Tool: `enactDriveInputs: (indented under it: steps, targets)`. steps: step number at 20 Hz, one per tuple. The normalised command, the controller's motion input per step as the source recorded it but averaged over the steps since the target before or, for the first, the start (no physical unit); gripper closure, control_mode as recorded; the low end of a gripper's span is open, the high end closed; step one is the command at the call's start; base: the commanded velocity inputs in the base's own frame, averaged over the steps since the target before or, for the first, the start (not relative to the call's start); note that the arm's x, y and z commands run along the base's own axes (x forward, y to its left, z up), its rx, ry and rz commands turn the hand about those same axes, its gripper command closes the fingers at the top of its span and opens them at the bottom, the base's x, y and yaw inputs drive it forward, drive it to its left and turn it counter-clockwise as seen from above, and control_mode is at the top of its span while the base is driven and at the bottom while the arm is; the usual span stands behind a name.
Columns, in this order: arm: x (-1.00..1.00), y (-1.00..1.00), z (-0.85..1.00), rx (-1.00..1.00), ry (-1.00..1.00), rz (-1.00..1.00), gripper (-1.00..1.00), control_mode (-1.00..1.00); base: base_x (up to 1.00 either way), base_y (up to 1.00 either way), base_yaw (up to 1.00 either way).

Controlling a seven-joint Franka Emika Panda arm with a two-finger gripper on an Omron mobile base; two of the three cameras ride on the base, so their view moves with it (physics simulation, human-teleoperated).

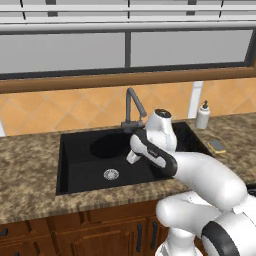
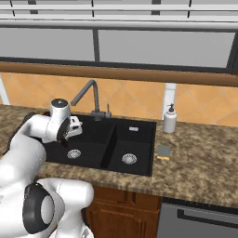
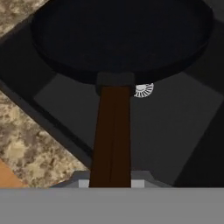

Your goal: Pick the pan and sponge and place them into the sink. Then turn on the water.

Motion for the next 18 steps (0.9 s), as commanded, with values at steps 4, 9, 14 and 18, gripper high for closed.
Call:
enactDriveInputs:
  steps: [4,9,14,18]
  targets:
    - [0.68,0.56,-0.25,-0.25,0.10,0.03,1.00,-1.00,0.00,0.00,0.00]
    - [0.47,0.36,-0.13,-0.26,0.24,0.01,1.00,-1.00,0.00,0.00,0.00]
    - [0.24,0.28,-0.07,-0.20,0.19,0.00,1.00,-1.00,0.00,0.00,0.00]
    - [0.16,0.19,-0.18,-0.18,0.07,0.00,1.00,-1.00,0.00,0.00,0.00]
